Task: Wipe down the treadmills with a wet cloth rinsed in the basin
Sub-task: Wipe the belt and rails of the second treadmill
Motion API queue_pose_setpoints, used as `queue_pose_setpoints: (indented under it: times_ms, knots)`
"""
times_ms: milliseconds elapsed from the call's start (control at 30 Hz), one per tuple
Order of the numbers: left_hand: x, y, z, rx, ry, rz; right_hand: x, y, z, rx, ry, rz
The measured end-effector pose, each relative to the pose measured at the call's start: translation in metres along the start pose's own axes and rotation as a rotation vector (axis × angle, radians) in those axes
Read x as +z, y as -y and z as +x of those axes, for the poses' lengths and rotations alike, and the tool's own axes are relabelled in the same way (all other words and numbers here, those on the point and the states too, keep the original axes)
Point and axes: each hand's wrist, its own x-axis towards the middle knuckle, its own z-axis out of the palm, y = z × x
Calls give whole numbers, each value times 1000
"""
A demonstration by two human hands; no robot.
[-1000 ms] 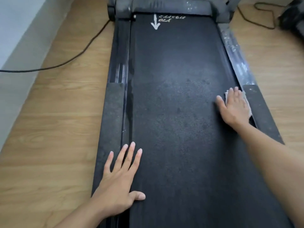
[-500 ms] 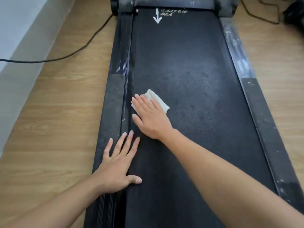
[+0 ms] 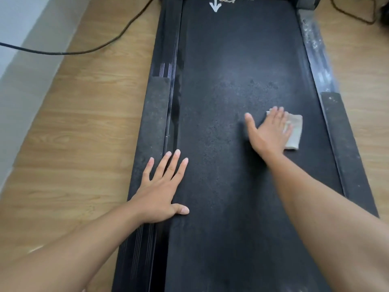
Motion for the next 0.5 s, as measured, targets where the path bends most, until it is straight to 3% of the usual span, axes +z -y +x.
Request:
queue_pose_setpoints:
  times_ms: [133, 233, 333, 500]
  knots:
    - [-2, 2, 0, 15, -9, -21, 43, 112, -88, -390, 81, 60]
    - [-9, 0, -2, 60, -14, -76, 43, 125, -128, -536, 268, 160]
    - [-30, 13, -7, 85, -12, -63, 23, 60, -102, -649, 262, 65]
    - [-49, 70, -19, 42, 123, 179, -29, -126, -16, -281, 96, -152]
